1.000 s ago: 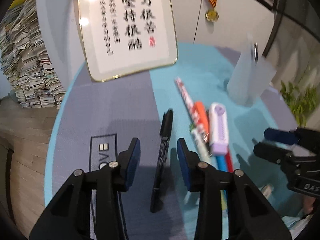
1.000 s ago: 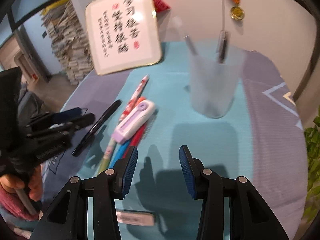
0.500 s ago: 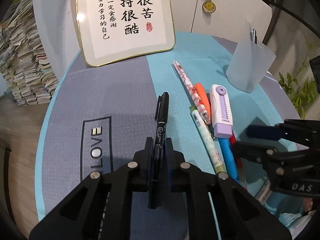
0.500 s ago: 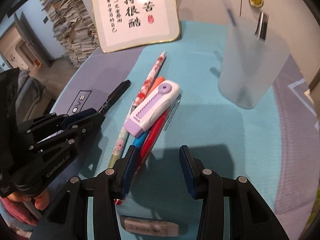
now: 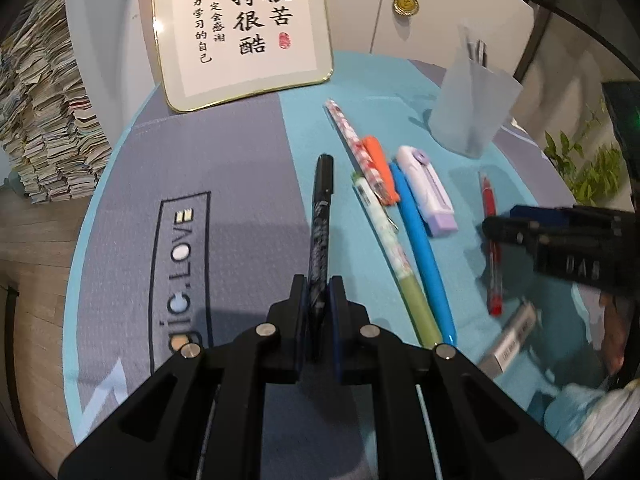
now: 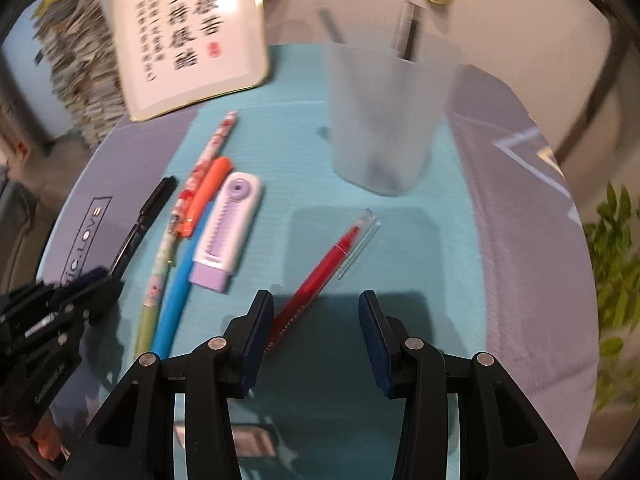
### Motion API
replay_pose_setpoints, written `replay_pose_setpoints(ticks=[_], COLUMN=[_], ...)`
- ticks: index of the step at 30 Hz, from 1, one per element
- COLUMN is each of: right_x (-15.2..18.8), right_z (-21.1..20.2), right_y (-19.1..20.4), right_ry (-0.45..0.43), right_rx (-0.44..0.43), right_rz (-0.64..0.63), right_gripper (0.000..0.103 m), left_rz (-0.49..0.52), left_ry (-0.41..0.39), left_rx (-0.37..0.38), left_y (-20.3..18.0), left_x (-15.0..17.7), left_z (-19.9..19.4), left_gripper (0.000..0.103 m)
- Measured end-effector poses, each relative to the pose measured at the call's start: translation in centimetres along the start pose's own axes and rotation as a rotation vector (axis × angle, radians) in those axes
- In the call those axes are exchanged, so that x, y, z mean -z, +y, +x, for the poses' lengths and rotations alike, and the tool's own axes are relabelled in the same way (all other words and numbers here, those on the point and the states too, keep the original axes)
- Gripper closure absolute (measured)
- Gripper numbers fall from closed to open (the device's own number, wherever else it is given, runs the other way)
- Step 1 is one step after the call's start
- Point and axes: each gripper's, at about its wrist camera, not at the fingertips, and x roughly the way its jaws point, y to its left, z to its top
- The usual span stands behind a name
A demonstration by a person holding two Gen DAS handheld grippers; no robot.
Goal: Organize stationery
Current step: 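Grasp the black marker with the left tool while the right tool grasps the red pen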
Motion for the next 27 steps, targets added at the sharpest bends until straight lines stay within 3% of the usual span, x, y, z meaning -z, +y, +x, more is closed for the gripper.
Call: replay_pose_setpoints(ticks=[4, 9, 12, 19, 27], right_x=[0.0, -0.9, -1.0, -2.0, -3.8], right_z=[-0.4, -0.2, 0.1, 1.0, 2.1], right_y=[-1.2, -0.4, -0.9, -3.6, -2.7], right_ry=[-0.011, -0.024, -0.008, 0.026, 0.013], right_rx=[-0.021, -0.032, -0.007, -0.070, -0.063], right_rz=[0.047, 0.014, 0.051, 0.227, 0.189], right_gripper=[0.059, 0.059, 0.059, 0.059, 0.061], left_rz=[0.019, 0.013, 0.000, 0.027, 0.079], left_ry=[0.014, -0.013, -0.024, -0.014, 0.009], left_rx=[0.023, 0.024, 0.020, 0.006, -0.021], left_y=[-0.3, 0.2, 0.7, 0.3, -1.0], left_x=[0.8, 0.3, -0.7, -4.0, -6.2], left_z=[-0.7, -1.4, -1.1, 1.7, 4.6], left_gripper=[0.094, 0.092, 0.079, 0.079, 0.081])
